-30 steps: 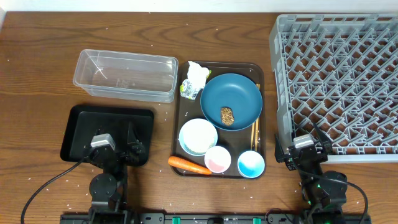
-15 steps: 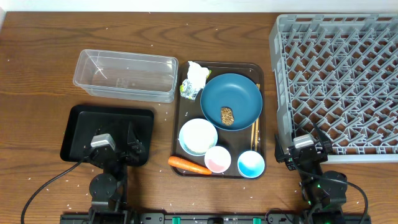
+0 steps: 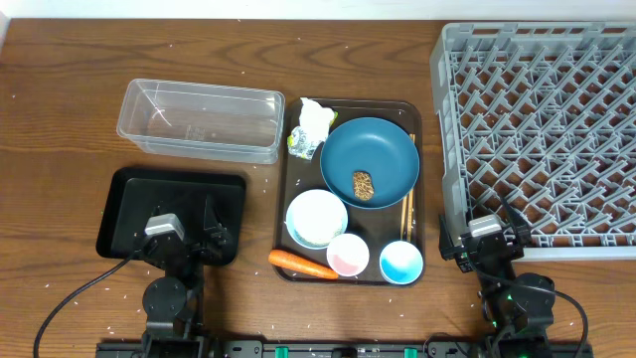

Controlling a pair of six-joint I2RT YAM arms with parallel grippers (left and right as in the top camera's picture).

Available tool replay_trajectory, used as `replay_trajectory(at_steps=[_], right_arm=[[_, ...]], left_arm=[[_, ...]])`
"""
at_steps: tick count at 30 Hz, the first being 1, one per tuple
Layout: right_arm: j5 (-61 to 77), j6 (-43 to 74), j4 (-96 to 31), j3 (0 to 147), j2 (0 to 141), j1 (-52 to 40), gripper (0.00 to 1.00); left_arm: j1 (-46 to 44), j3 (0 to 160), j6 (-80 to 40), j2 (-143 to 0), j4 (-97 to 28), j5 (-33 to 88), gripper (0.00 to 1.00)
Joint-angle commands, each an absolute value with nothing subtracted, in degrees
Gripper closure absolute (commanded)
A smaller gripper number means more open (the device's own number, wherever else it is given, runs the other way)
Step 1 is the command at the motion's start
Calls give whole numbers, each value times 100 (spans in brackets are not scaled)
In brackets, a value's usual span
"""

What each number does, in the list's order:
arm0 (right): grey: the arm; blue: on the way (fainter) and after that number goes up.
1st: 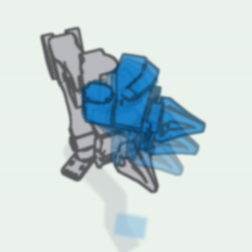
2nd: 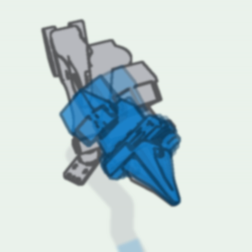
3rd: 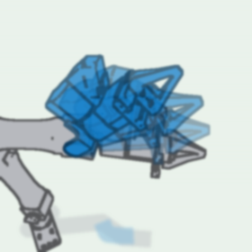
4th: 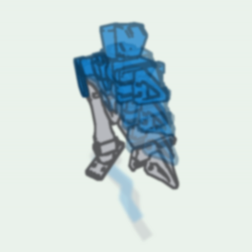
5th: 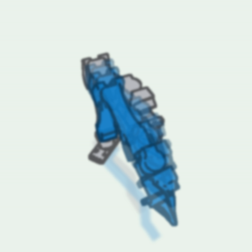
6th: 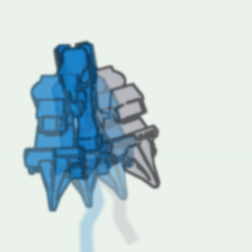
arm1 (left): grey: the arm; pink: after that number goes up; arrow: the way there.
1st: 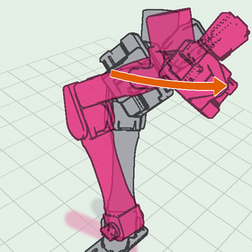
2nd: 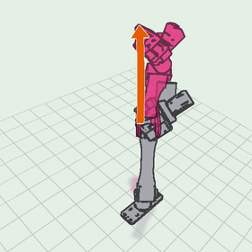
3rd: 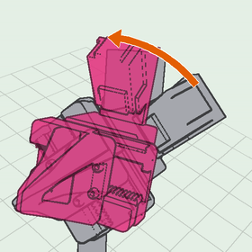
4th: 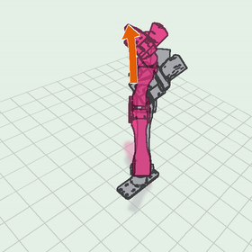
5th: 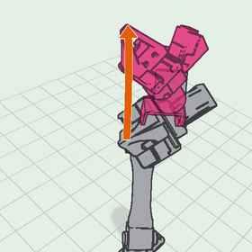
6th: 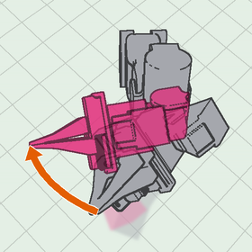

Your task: Sort waste into correct bins and load items into the dishwasher rack

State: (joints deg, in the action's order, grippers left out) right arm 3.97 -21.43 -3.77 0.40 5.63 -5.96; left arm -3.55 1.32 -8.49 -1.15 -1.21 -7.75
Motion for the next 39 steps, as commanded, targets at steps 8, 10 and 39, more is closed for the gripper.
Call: replay_trajectory(at_steps=[8,10,39], right_arm=[[322,-2191,-403,32,580,-528,1],[322,-2191,-403,32,580,-528,1],[596,-1055,1037,458,593,-528,1]], left_arm=[[-373,23,-731,-137,-318,-969,2],[-373,23,-731,-137,-318,-969,2],[-368,290,-897,-158,1824,-558,2]])
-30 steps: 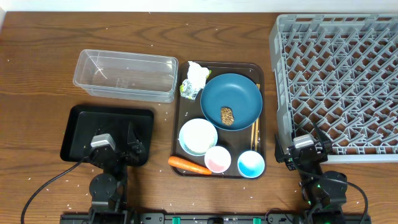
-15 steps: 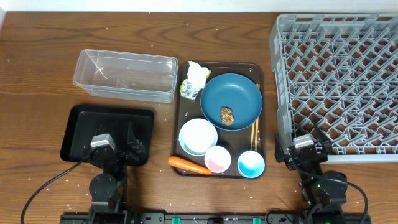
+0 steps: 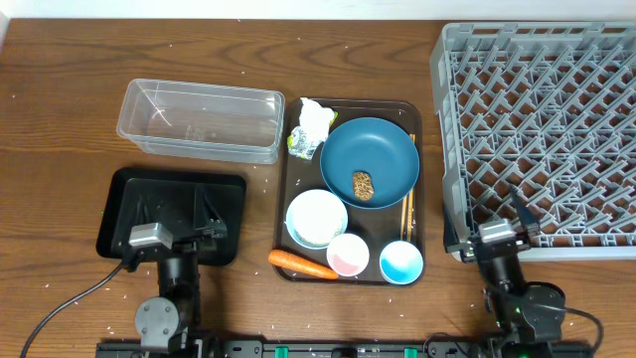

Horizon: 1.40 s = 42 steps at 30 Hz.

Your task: Sort waste into correct bins and load items into the dishwasher rack

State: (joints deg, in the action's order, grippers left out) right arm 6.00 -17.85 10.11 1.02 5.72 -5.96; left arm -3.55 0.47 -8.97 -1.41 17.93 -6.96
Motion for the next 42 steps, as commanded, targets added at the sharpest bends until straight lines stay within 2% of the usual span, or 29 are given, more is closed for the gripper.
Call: replay_trajectory(at_steps=[1,8,19,25,28,33,42], right_arm=[[556,-954,989,582,615,-526,1],[534,-836,67,2241,1704,-526,1],[1275,-733,-2617,5621,5004,-528,1],[1378,-731,-4154,7002,6471,-528,1],[1758,-451,-4309,7148,6790,-528,1],[2346,-307,-4014,7148,6925,-528,1],[1787,1000,-3938,7236,7059,-609,1]], left_arm=[[-368,403,-827,-204,1822,-561,2],[-368,2018,-661,-1514,1345,-484,2],[-368,5850,-593,-5133,-1931,659,2],[-368,7157,-558,-6379,-3378,1184,2],[-368,7266,-633,-6493,-3601,1245,2],[-368,7266,-690,-6471,-3771,2023,2],[-440,7269,-1238,-6676,-3879,1645,2]])
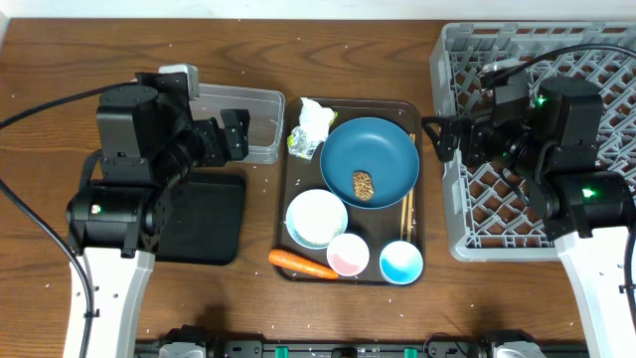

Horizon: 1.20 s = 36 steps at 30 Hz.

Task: Sort waste into correct bins and load items into the dishwasher rack
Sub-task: 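Raise both arms and move them over the brown tray, then lower the left gripper onto the pink cup and grasp it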

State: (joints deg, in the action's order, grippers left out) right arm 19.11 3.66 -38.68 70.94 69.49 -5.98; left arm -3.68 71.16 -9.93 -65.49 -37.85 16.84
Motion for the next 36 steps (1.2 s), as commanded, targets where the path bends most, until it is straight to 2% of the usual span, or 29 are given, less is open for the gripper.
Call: replay_trajectory(at_steps=[1,4,9,12,15,17,22,36], right_arm=[[1778,1096,-4018,7236,7105,-676,1],[1704,1315,-4383,7236,7323,-963,1],[749,1850,-4783,7236,7712,-1323,1],[725,1839,-4639,7236,7806,-1337,1],[613,1839,-4471,7236,7813,-1337,1],[552,1841,-4405,7236,7813,-1334,1],[941,1909,-4571,7236,7800,-1332,1],[1210,2158,-4836,7220,7852,-1387,1]], left_arm=[[-515,7269,-1238,-6733,-3994,1643,2],[-819,7269,-1273,-6904,-4388,1645,2],[-1653,7266,-1535,-7183,-5275,1463,0],[-2112,7264,-1531,-7369,-5684,1365,4],[-2467,7251,-1516,-7577,-6003,1127,13],[-2641,7247,-1507,-7723,-6147,1083,14],[-2757,7247,-1509,-7832,-6427,1085,13],[-2757,7244,-1118,-7848,-6208,681,13]])
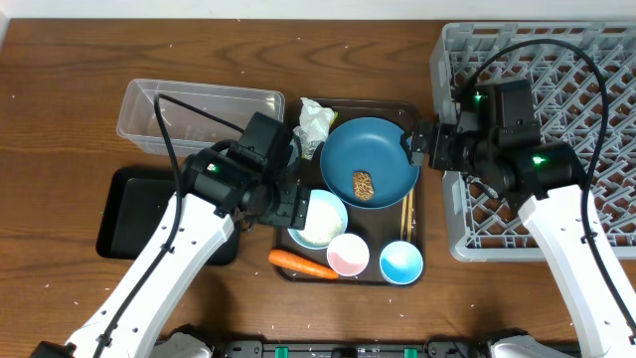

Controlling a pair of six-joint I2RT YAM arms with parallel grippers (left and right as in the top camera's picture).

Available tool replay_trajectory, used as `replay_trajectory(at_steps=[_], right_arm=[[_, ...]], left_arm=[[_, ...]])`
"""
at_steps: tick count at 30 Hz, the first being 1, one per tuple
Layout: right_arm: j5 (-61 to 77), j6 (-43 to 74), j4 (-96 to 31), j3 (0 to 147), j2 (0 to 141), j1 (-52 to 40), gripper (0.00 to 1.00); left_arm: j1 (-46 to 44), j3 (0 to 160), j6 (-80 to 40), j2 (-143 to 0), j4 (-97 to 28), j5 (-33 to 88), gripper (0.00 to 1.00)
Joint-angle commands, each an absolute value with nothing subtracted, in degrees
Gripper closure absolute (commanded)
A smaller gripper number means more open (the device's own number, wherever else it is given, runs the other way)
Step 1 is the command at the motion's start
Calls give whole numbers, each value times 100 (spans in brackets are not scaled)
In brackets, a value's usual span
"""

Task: Sort waste into correct bins and load items into the dishwasher rack
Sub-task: 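Lower the left gripper onto the pink cup and grasp it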

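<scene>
A brown tray [291,179] holds a blue plate [363,154] with a brown food scrap [364,186], a white bowl [326,221], a pink cup [348,255], a blue cup [401,263], a carrot [303,265], chopsticks [405,214] and a crumpled wrapper [316,119]. My left gripper [291,206] is low at the bowl's left rim; its jaws are dark and I cannot read them. Reaching in from the rack side, my right gripper [413,147] is at the plate's right rim, fingers apart.
A clear plastic bin [199,119] sits at the back left, with a black bin [134,214] in front of it, partly under my left arm. The grey dishwasher rack [556,99] fills the right side. Cables loop over the clear bin and the rack.
My left gripper was over the clear bin's right end and is now at the white bowl. My right gripper has come a little left and down to the blue plate's rim.
Both arms were folded low at the table's front edge at the first two moments. Then they stood raised, left over the bins and right over the rack's left edge. Now both reach into the tray; nothing on it has moved.
</scene>
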State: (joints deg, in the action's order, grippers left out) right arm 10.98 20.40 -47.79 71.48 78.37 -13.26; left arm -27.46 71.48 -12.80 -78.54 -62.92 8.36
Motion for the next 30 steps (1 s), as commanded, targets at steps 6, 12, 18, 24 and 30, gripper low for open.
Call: replay_trajectory(at_steps=[6,12,18,24,30], right_arm=[[1177,2161,-4689,7220,7865,-1385,1],[899,2163,-4654,7220,7867,-1385,1],[899,2163,-4851,7220,7867,-1391,2],[897,2163,-5000,7216,7878,-1389,3],[899,2163,-5000,7214,7878,-1391,2]], left_arm=[[-2838,7207,-1114,-7900,-6217,1649,13],[-3282,6842,-705,-8023,-6156,1466,14],[-3820,6462,-707,-8523,-5784,1238,26],[-4268,6438,-707,-9203,-5614,919,33],[-4381,6438,-659,-9561,-5601,506,46]])
